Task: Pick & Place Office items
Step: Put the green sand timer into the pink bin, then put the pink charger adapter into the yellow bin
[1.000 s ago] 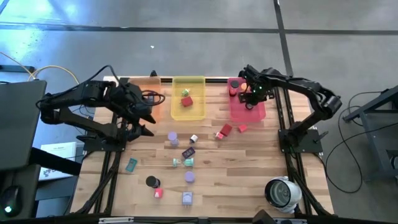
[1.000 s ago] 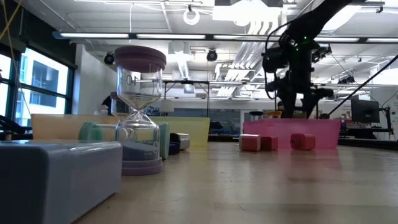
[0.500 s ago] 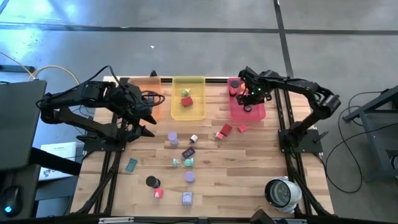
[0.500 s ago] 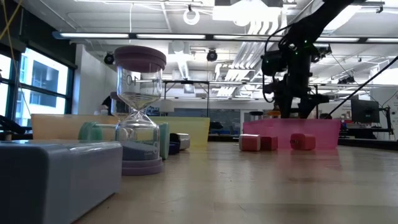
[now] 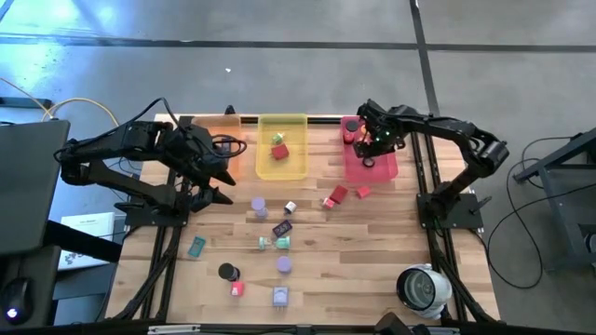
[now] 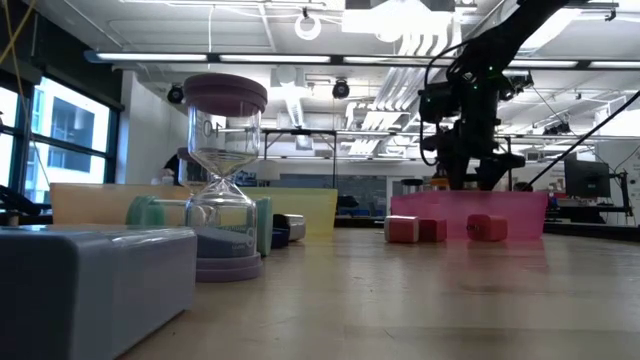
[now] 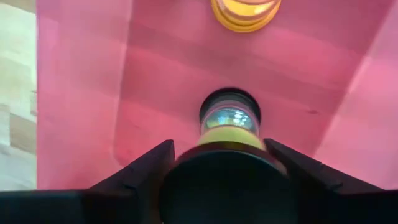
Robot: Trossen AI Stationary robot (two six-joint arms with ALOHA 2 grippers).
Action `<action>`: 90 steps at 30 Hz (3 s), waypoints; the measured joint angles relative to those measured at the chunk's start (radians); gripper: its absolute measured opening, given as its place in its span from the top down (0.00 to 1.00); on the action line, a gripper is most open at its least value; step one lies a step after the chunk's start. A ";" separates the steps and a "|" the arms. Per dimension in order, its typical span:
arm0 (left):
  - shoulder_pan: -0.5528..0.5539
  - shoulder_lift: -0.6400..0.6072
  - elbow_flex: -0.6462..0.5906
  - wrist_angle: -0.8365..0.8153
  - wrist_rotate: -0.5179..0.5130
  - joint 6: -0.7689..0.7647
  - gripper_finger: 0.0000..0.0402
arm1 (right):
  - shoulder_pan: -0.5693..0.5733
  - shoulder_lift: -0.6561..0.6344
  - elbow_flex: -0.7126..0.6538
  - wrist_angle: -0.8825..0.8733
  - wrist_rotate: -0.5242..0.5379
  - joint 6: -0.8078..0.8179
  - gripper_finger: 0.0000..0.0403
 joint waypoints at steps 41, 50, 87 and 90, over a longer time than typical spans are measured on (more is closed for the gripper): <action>0.000 0.017 0.000 0.015 0.003 -0.052 0.30 | 0.161 -0.460 0.240 -0.062 0.016 -0.137 0.36; 0.000 0.033 0.000 0.035 0.004 -0.105 0.30 | 0.314 -0.531 0.238 -0.064 -0.205 -0.091 0.36; -0.492 0.277 0.000 0.156 -0.340 -0.546 0.30 | 0.861 -0.247 0.231 -0.034 0.106 -0.100 0.36; -0.503 0.284 0.000 0.155 -0.338 -0.548 0.30 | 0.860 -0.205 0.231 -0.031 0.106 -0.093 0.36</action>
